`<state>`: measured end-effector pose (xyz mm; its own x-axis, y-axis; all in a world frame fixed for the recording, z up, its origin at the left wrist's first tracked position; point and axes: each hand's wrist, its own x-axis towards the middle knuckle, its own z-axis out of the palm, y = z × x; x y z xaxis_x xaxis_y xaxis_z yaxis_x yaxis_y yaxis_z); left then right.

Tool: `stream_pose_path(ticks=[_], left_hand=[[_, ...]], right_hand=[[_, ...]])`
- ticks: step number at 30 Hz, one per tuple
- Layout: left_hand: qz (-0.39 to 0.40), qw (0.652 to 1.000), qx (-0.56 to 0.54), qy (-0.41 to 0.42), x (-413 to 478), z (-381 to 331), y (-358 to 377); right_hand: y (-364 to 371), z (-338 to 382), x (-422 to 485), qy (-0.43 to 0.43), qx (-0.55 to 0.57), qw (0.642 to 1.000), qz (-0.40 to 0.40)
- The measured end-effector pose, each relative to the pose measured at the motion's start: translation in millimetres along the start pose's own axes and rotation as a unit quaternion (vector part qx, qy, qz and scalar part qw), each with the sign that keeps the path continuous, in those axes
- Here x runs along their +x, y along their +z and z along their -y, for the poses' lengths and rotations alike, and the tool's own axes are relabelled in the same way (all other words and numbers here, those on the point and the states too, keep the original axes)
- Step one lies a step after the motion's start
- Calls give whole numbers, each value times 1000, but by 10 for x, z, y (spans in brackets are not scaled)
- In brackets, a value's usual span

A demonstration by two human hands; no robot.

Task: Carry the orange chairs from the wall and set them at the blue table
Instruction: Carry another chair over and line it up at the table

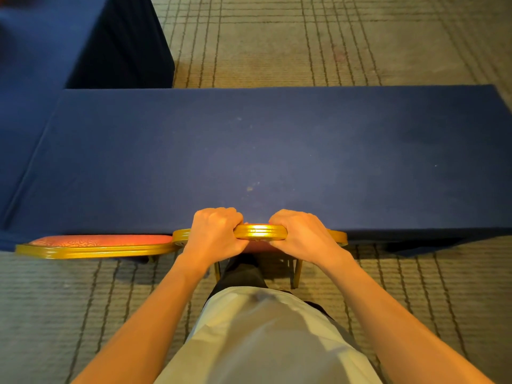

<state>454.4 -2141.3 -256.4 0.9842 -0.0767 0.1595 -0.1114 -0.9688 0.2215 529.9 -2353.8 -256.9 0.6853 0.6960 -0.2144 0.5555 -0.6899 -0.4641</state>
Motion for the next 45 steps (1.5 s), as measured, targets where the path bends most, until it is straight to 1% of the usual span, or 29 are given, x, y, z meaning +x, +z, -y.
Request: stream_pose_path(ticks=[3,6,8,10,13,18,24,29,34,40,45], left_hand=[[20,1000,15,12,-132,-25,74],[15,999,21,22,-288,-84,211],[13,999,24,21,-341,-83,297],[29,999,28,17,-362,-33,366],[44,998,36,3,-394,25,434],[56,997,49,-22,-349,-34,438],[48,998,36,-32,-301,-25,425],[74,995,41,-49,-254,-70,472],[119,991,55,-31,-258,-96,625],[123,990,50,-36,-278,-16,647],[132,989,39,-50,-274,-33,656]], right_hand=[[140,-32,-107,-11,-1,1000,25],[328,-44,-235,-8,-5,999,32],[416,-57,-234,2,0,999,35],[448,-58,-188,14,13,999,47],[485,-54,-115,10,11,998,61],[494,-105,-107,15,2,998,63],[427,-111,-65,11,-12,998,67],[458,-144,-54,13,-36,996,75],[567,-207,-108,16,-31,997,75],[577,-176,-93,8,-12,997,72],[591,-178,-97,24,-6,997,72]])
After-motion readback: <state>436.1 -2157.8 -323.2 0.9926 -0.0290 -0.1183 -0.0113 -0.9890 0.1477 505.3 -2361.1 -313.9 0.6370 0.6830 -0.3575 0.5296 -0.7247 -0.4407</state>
